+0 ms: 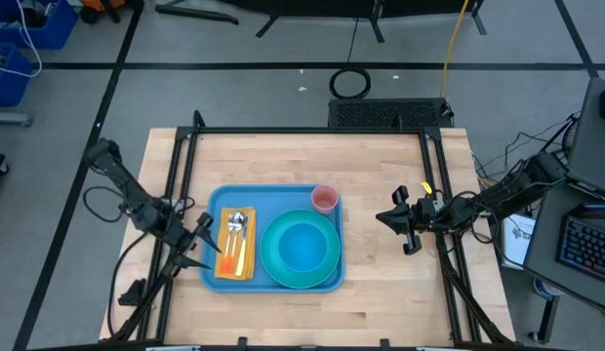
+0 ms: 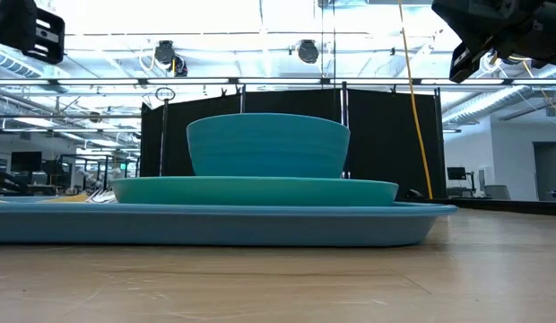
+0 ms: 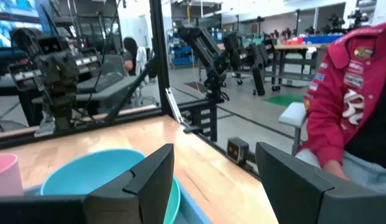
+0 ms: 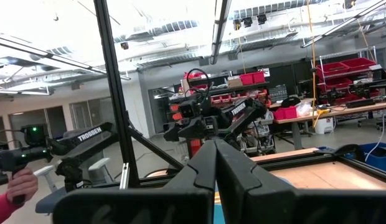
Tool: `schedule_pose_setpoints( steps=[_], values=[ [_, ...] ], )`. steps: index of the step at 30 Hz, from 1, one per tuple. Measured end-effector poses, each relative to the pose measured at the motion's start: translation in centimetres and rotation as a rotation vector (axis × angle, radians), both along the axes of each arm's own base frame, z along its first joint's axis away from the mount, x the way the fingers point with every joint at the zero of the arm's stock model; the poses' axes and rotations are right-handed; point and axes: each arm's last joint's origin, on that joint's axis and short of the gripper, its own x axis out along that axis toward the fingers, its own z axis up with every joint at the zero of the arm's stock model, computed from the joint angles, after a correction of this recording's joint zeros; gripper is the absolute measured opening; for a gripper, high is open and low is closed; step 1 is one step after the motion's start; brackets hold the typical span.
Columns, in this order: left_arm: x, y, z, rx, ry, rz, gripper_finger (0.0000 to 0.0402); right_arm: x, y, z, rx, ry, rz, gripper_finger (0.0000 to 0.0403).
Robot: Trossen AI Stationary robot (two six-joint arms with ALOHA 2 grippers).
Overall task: Set up tray
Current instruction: Return to Home Position
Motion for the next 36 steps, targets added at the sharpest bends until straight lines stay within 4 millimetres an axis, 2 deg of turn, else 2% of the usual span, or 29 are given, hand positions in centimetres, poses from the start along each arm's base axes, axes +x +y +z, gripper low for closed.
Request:
schedule_pose_setpoints(
  steps=[8, 13, 21, 24, 28, 36],
  values=[
    [-1.0, 0.7, -0.4, 0.017, 0.026, -0.014, 0.023, 0.0, 0.0, 0.0, 0.0, 0.0, -0.001, 0.0],
    [-1.6, 1.5, -0.4, 0.011, 0.038, 0.037, 0.023, 0.0, 0.0, 0.0, 0.0, 0.0, 0.0, 0.0],
    [-2.1, 2.2, 0.4, 0.041, 0.087, 0.048, 0.023, 0.0, 0.0, 0.0, 0.0, 0.001, 0.0, 0.0],
    [-2.4, 2.5, 0.4, 0.065, 0.166, 0.062, 0.023, 0.0, 0.0, 0.0, -0.002, 0.004, -0.001, 0.0],
    [-2.5, 2.7, 1.0, 0.072, 0.154, 0.078, 0.023, 0.0, 0.0, 0.0, -0.002, 0.004, 0.0, 0.0],
    [-2.3, 2.4, -0.8, 0.13, 0.2, 0.066, 0.023, 0.0, 0.0, -0.1, -0.002, 0.006, 0.0, 0.0]
  ],
)
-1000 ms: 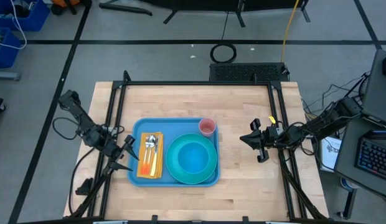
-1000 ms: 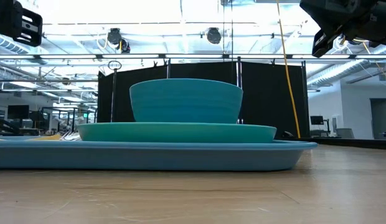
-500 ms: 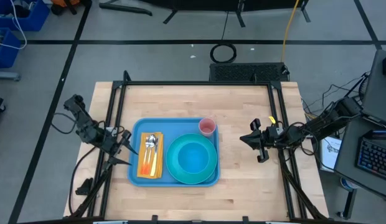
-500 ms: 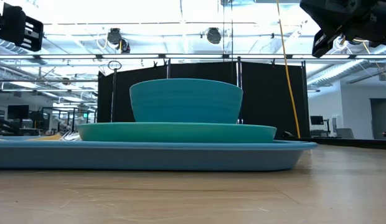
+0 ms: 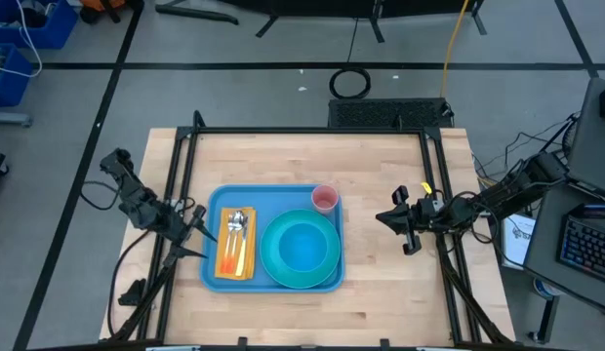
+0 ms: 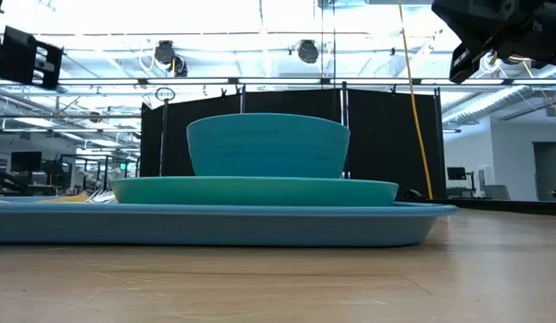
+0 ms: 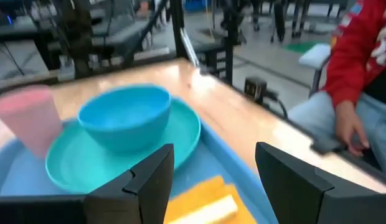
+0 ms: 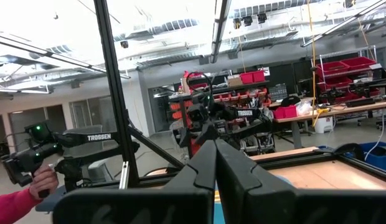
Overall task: Set up tray
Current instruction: Return to Home Position
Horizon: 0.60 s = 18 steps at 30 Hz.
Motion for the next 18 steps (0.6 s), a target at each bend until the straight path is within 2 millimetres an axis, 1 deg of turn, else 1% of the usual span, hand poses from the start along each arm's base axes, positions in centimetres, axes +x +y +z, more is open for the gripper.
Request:
schedule_pose_setpoints(
  steps=[3, 7, 10, 14, 17, 18],
  values=[
    [0.0, 0.0, -0.4, 0.007, 0.033, 0.011, 0.023, 0.0, 0.0, 0.0, 0.0, 0.0, 0.0, 0.0],
    [-0.1, 0.2, 0.2, 0.013, 0.004, 0.018, 0.023, 0.0, 0.0, 0.0, 0.0, 0.0, 0.0, 0.0],
    [-0.2, 0.2, 0.8, 0.02, -0.018, -0.016, 0.023, 0.0, 0.0, 0.0, 0.0, 0.0, 0.0, 0.0],
    [0.0, -0.1, -0.1, 0.027, -0.008, -0.046, 0.023, 0.0, 0.0, 0.0, 0.0, 0.0, 0.0, 0.0],
    [0.2, -0.4, -1.1, 0.027, -0.004, -0.04, 0.023, 0.0, 0.0, 0.0, 0.0, 0.0, 0.0, 0.0],
    [0.3, -0.4, -1.1, 0.027, -0.011, -0.042, 0.023, 0.0, 0.0, 0.0, 0.0, 0.001, 0.0, 0.0]
  ],
)
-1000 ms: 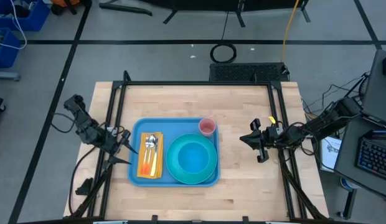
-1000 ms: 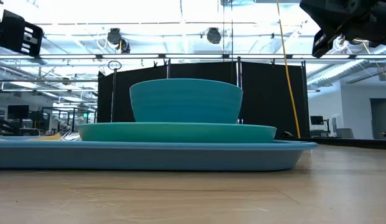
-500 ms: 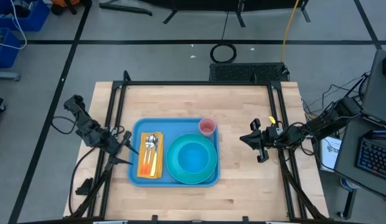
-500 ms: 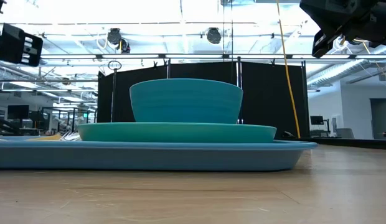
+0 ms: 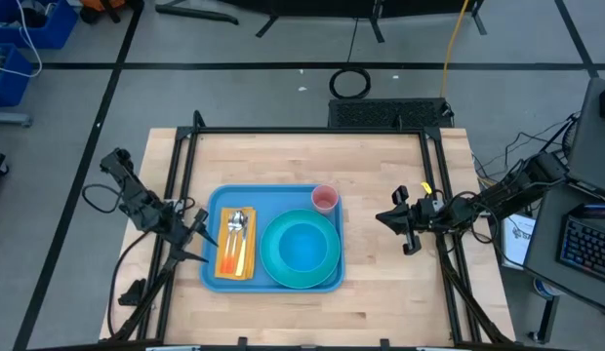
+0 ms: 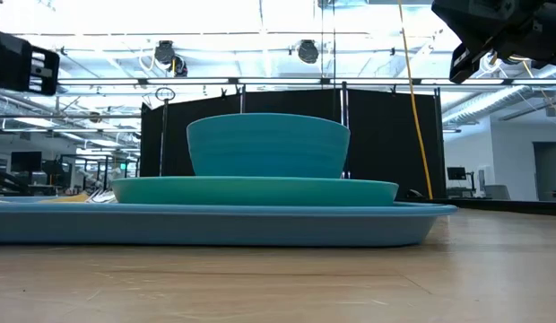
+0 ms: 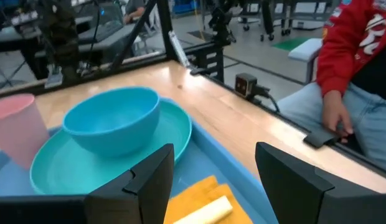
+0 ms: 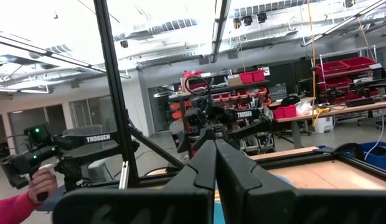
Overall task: Set up tray
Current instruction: Return to Home Position
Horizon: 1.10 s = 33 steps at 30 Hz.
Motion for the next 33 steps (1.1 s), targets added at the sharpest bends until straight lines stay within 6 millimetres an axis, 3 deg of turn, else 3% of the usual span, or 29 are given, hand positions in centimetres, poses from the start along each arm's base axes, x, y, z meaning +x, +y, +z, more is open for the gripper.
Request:
schedule_pose_setpoints(
  steps=[19, 25, 33],
  values=[
    [0.06, 0.1, 0.02, 0.019, -0.015, 0.063, 0.023, 0.01, 0.0, -0.04, -0.002, 0.004, 0.0, 0.0],
    [0.13, 0.11, 0.37, 0.185, -0.137, 0.047, 0.023, 0.01, 0.01, -0.03, -0.001, 0.003, 0.0, 0.0],
    [0.16, 0.09, 0.63, 0.122, -0.134, 0.059, 0.023, 0.01, 0.01, -0.03, -0.001, 0.003, 0.0, 0.0]
  ],
)
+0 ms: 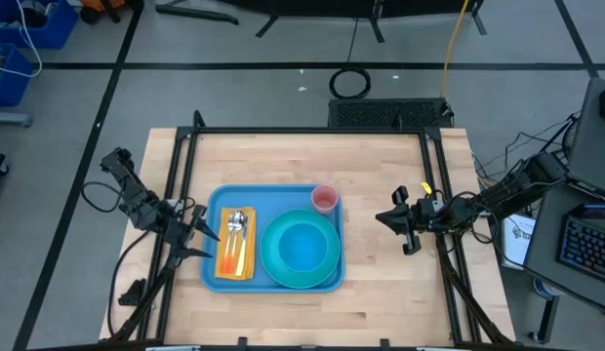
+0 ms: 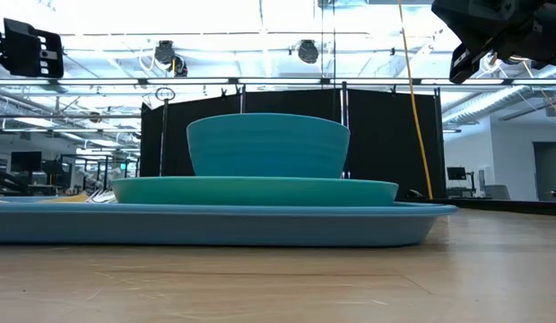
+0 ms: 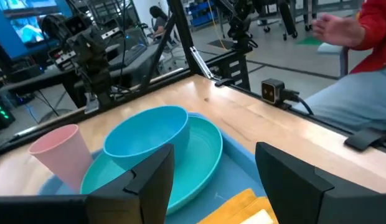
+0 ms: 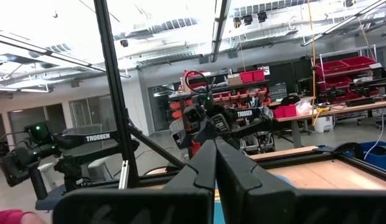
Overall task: Set up tray
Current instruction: Return to Home Position
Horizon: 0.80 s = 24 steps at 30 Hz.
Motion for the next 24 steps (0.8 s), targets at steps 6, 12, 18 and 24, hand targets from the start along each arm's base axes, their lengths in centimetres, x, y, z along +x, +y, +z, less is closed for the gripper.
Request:
schedule_pose_setpoints(
  steps=[6, 12, 18, 24],
  values=[
    [0.0, 0.0, 0.0, -0.026, 0.012, 0.003, 0.023, 0.0, 0.0, 0.0, 0.0, 0.0, 0.0, 0.0],
    [0.0, 0.0, 0.0, -0.028, 0.013, 0.003, 0.023, 0.0, 0.0, 0.0, -0.062, -0.001, -0.023, 0.0],
    [0.0, 0.0, 0.0, -0.027, 0.012, 0.003, 0.023, 0.0, 0.0, 0.0, -0.277, -0.004, -0.095, 0.0],
    [0.0, 0.0, 0.0, -0.024, 0.011, 0.002, 0.023, -0.11, 0.08, 0.01, -0.11, -0.006, -0.032, 0.0]
  ],
)
